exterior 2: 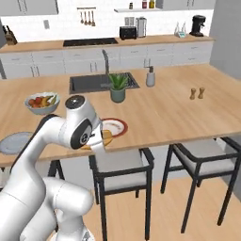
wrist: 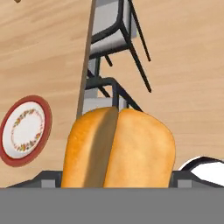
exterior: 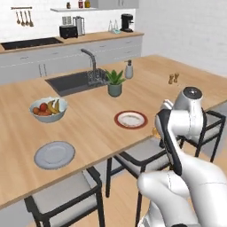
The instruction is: Place one bun and one sausage from the bowl on each plate.
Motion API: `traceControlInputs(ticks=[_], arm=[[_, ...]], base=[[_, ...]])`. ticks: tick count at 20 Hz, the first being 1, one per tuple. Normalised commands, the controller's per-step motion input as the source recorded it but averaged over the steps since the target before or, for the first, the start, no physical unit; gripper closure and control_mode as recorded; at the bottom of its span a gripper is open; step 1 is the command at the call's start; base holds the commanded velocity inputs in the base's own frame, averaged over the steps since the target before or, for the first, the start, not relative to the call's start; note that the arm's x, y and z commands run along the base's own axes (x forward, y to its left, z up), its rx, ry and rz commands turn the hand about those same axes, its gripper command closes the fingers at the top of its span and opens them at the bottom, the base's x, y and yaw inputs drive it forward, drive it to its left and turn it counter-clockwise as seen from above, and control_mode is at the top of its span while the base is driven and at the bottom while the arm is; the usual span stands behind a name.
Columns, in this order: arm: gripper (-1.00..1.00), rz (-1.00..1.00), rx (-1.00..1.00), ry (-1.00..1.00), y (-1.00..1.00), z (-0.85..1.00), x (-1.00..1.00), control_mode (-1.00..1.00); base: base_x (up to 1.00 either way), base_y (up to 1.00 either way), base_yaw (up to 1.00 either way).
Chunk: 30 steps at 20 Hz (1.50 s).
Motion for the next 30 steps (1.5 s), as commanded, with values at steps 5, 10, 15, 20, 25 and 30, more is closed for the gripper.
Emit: traceControlInputs(ticks=[5,10,15,20,25,30], arm=[[1.0,0.0,0.0,0.0,0.0,0.0,0.0,1.0],[1.0,0.21,0.01,0.17,-0.06,-0.32,1.0,-1.0],[1.0,0.06,0.1,0.26,-0.08,0.09,1.0,-1.0],[1.0,0.0,0.01,0.12,0.0,-0.06,0.91,-1.0],[1.0,-0.03,0.0,0.07,-0.02,-0.57,0.46,-1.0],[1.0,-0.06,-0.03,0.0,0.05,-0.82,0.79,-1.0]], base=[[0.95,-0.48,0.42],[0.0,0.0,0.0],[0.0,0.0,0.0],[0.0,0.0,0.0],[0.0,0.0,0.0],[0.0,0.0,0.0]])
